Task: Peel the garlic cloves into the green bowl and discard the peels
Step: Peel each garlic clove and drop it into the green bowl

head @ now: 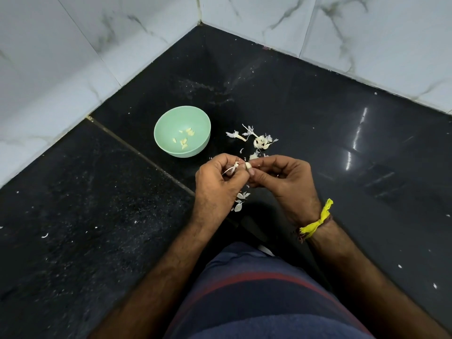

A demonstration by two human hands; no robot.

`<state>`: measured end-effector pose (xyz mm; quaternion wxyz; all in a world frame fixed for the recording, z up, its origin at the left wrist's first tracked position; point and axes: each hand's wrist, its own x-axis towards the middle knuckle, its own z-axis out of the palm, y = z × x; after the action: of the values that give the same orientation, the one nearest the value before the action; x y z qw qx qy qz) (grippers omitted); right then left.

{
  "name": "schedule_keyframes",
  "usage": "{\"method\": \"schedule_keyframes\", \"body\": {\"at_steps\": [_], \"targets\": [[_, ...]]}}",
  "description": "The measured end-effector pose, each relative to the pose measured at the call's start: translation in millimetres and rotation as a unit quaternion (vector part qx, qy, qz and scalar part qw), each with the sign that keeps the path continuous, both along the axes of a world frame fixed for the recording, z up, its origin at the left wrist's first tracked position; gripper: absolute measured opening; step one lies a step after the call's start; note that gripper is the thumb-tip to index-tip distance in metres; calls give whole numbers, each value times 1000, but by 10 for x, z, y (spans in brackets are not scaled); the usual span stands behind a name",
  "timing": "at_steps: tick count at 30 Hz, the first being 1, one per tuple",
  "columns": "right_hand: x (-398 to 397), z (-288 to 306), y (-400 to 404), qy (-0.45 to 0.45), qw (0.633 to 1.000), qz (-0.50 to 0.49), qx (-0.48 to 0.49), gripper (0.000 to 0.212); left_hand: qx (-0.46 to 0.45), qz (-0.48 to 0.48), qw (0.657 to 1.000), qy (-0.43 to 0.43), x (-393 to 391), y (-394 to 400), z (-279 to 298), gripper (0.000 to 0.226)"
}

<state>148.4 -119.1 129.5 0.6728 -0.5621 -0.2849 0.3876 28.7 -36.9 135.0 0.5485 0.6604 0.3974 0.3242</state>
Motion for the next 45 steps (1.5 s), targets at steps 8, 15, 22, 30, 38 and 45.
{"method": "schedule_keyframes", "body": {"at_steps": [8, 15, 22, 30, 38, 45], "targets": [[-7, -26, 6, 72, 997, -3, -11, 11, 22, 8, 1000, 22, -19, 14, -32, 4], [5, -3, 34, 178, 984, 1, -21, 17, 25, 8, 999, 22, -31, 23, -77, 6], [42, -46, 86, 121, 992, -24, -37, 5, 39, 23, 998, 34, -53, 75, -201, 9], [96, -181, 317, -12, 994, -27, -103, 12, 25, 48, 997, 57, -136, 196, -735, 6], [-3, -88, 1116, -241, 963, 37, -115, 9, 20, 83, 995, 46, -118, 381, -1175, 14], [-169, -199, 1935, -394, 899, 94, -166, 16, 46, 70, 996, 40, -94, 454, -1253, 7]]}}
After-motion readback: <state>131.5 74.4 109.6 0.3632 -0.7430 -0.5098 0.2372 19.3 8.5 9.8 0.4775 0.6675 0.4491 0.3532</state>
